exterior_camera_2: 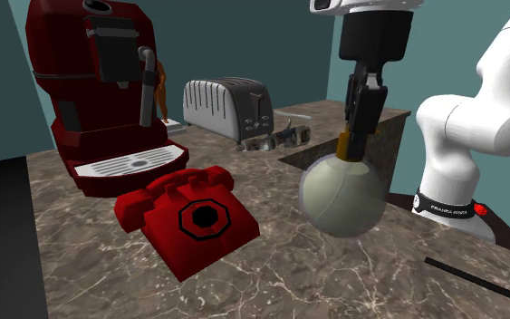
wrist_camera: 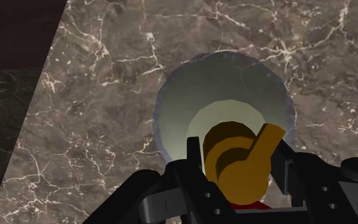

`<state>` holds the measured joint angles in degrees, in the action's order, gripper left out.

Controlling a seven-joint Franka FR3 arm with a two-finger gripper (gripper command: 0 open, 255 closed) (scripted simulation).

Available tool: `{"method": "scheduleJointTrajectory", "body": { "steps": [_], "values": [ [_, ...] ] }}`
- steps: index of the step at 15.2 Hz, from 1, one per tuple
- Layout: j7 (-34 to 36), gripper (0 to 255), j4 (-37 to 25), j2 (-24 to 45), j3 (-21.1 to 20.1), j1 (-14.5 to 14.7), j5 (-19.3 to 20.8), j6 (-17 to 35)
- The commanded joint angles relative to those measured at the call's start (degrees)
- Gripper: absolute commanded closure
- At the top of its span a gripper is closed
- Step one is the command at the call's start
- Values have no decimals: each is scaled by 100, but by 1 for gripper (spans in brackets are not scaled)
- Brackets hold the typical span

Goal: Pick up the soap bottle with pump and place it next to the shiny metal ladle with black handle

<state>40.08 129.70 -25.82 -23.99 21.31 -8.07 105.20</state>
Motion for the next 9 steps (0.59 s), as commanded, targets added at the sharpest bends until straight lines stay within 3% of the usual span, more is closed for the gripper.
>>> {"method": "scheduleJointTrajectory", "body": {
  "steps": [1, 9],
  "values": [
    [12, 255, 158, 20, -30, 8, -12, 184],
    [31, 255, 514, 99, -97, 18, -31, 617]
  ]
}}
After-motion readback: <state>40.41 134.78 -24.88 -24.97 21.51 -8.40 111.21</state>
